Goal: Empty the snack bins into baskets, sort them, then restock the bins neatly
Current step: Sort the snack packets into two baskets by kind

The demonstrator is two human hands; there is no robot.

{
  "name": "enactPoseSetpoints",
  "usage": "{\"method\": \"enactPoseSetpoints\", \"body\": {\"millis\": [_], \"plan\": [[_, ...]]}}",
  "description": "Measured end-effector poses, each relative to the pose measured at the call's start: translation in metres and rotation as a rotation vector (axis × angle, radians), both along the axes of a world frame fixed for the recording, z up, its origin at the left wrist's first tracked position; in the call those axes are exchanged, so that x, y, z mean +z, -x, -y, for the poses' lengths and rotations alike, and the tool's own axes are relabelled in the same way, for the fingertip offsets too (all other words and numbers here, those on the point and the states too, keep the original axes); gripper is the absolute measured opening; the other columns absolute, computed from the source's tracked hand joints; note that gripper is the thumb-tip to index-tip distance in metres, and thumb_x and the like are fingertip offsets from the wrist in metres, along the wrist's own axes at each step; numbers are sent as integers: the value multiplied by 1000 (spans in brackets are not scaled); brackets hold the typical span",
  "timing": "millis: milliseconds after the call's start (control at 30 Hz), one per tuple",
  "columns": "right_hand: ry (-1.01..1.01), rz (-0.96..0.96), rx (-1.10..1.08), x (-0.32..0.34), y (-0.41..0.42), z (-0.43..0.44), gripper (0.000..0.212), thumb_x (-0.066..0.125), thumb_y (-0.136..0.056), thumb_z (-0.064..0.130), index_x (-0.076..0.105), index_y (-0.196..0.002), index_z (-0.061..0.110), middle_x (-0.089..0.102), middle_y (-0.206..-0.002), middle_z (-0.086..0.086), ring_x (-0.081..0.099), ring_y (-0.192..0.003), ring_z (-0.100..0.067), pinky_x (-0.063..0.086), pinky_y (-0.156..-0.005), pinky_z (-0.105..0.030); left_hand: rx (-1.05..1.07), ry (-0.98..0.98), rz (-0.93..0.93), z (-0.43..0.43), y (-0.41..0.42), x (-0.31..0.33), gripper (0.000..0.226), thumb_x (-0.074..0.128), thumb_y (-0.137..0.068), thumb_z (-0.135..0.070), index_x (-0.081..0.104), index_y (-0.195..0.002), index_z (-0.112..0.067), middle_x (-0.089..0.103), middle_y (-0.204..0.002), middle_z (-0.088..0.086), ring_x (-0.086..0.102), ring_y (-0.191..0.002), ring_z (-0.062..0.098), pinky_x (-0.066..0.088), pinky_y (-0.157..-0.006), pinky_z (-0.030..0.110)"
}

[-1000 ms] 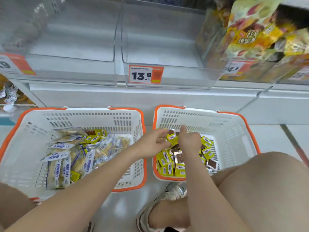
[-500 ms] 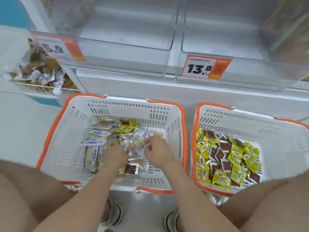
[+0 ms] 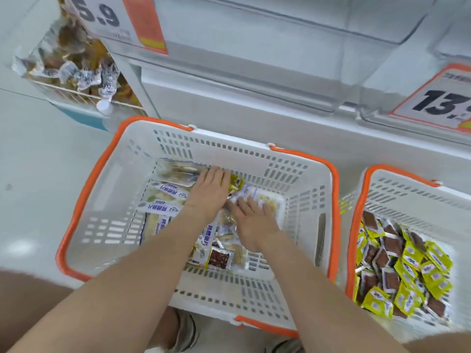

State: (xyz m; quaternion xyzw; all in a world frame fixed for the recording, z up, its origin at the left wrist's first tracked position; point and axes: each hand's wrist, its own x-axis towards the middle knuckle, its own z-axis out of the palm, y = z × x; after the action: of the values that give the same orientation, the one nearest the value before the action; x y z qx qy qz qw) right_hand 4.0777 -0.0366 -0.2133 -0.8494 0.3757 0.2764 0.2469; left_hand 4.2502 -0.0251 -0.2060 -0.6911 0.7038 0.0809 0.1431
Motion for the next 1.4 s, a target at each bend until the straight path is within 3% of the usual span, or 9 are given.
{"method": "enactPoseSetpoints", "body": {"millis": [100, 200, 433, 600, 800, 967, 1133, 1267, 1400], "plan": [[169, -23, -41, -8, 11, -7, 58, 42, -104, 32, 31, -159, 19, 35, -163, -9, 9, -159, -31, 6, -125, -59, 47, -53, 18, 2, -3, -8, 109, 80, -81, -9, 6, -162, -2, 22, -164, 18, 38, -146, 34, 34, -118, 44], [308, -15, -21, -1, 5, -8, 35, 42, -101, 40, 69, -107, 19, 69, -111, -4, 46, -129, -30, 32, -108, -49, 53, -103, 1, 0, -5, -10, 86, 76, -83, -12, 26, -153, -11, 39, -144, 11, 51, -128, 29, 40, -108, 42], [260, 408, -526, -13, -28, 11, 42, 58, -92, 11, 49, -132, 6, 57, -124, -14, 55, -117, -33, 47, -101, -44, 104, -120, -122, -19, -6, -20, 56, 63, -92, -7, 40, -141, -21, 54, -144, 6, 41, -140, 33, 32, -112, 45], [187, 104, -372, -17, -18, 17, 72, 57, -97, 34, 23, -157, 11, 58, -139, -11, 52, -131, -34, 38, -111, -48, 72, -69, -227, -31, -14, -16, 29, 60, -96, -44, 47, -117, -29, 68, -102, -5, 63, -104, 25, 33, -103, 42], [257, -91, -453, -18, -4, 18, 36, 51, -94, 14, 52, -130, 12, 71, -115, -9, 67, -108, -32, 45, -97, -42, 5, -213, -301, -35, 0, -13, 38, 55, -87, -62, 65, -107, -31, 69, -84, -7, 64, -92, 20, 22, -119, 43], [110, 425, -486, -30, -6, 23, 67, 55, -91, 6, 39, -156, 15, 42, -155, -13, 41, -142, -33, 38, -117, -45, -53, -174, -353, -42, 3, -23, 40, 59, -91, -52, 65, -112, -19, 59, -114, 3, 53, -119, 28, 21, -124, 44], [-101, 182, 13, -31, -17, 31, 115, 76, -76, 19, 6, -164, 43, -7, -173, 4, -4, -159, -30, 18, -123, -58, 16, -127, -354, -49, 2, -33, 50, 73, -88, -44, 53, -123, -16, 51, -136, 7, 47, -130, 32, 31, -120, 44], [126, 178, 48, -34, -17, 33, 78, 72, -85, 5, 41, -150, 35, 34, -147, -5, 35, -132, -37, 49, -102, -48, 110, 14, -404, -54, -4, -27, 34, 55, -103, -45, 62, -125, -21, 69, -106, 2, 62, -101, 29, 50, -81, 39], [127, 202, -46, -30, -6, 31, 74, 59, -85, -12, 38, -145, 25, 46, -138, -11, 45, -119, -36, 51, -90, -47, 219, 102, -444, -55, -12, -15, 39, 47, -104, -58, 66, -116, -26, 67, -86, -4, 64, -73, 21, 44, -54, 32]]}}
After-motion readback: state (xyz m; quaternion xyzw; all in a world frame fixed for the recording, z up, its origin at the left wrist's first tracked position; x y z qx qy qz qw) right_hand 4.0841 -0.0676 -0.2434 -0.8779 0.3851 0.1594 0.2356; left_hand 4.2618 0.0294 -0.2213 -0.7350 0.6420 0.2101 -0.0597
